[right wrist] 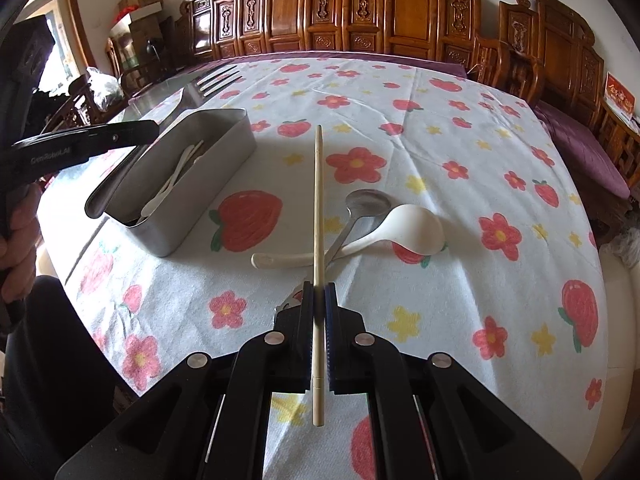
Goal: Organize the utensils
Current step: 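Lift the metal fork with the left tool, carry it over the tray and open, then lower the wooden chopstick into the metal tray with the right tool and open it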
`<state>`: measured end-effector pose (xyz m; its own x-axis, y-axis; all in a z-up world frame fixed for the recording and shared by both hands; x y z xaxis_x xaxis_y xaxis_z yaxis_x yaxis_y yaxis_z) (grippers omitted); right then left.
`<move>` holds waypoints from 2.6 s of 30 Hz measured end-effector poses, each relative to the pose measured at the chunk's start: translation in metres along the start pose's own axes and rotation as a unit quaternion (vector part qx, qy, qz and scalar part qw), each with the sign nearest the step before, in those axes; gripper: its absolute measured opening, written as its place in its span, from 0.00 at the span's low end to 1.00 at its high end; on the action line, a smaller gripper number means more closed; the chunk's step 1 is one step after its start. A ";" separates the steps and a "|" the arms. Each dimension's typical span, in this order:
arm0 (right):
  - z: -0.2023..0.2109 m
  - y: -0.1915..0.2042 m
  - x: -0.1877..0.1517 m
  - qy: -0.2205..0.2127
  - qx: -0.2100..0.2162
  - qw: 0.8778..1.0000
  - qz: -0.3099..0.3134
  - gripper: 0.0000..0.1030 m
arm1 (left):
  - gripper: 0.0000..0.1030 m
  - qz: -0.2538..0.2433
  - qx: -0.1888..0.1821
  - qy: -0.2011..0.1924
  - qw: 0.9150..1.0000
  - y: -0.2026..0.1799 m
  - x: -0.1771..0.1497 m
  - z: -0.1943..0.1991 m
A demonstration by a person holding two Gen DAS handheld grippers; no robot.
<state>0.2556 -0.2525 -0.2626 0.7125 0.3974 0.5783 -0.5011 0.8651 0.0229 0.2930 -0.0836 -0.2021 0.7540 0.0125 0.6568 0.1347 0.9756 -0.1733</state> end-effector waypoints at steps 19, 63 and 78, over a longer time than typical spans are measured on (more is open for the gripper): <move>-0.035 0.020 0.028 0.013 -0.006 1.000 0.023 0.06 | 0.02 0.033 0.024 0.056 0.998 0.074 -0.027 -0.058; -0.083 0.142 0.125 0.003 0.097 0.995 -0.028 0.06 | 0.13 0.027 0.038 -0.016 0.999 0.148 0.012 0.017; -0.109 0.162 0.120 0.021 0.093 0.995 -0.012 0.07 | 0.13 0.043 0.045 -0.018 0.998 0.161 0.013 0.018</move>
<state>0.3134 -0.0309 -0.2779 0.7438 0.3924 0.5411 -0.5623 0.8050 0.1892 0.3130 0.0776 -0.2080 0.7360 0.1041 0.6689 0.0108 0.9862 -0.1654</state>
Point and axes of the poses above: each gripper's, at about its wrist camera, not at the fingertips, and z roughly against the way its jaws point, y to its left, x to its top, the point moved 8 cm from there along -z, roughly the way its jaws point, and after that the axes turned 7 degrees about z, right-handed, at the moved point
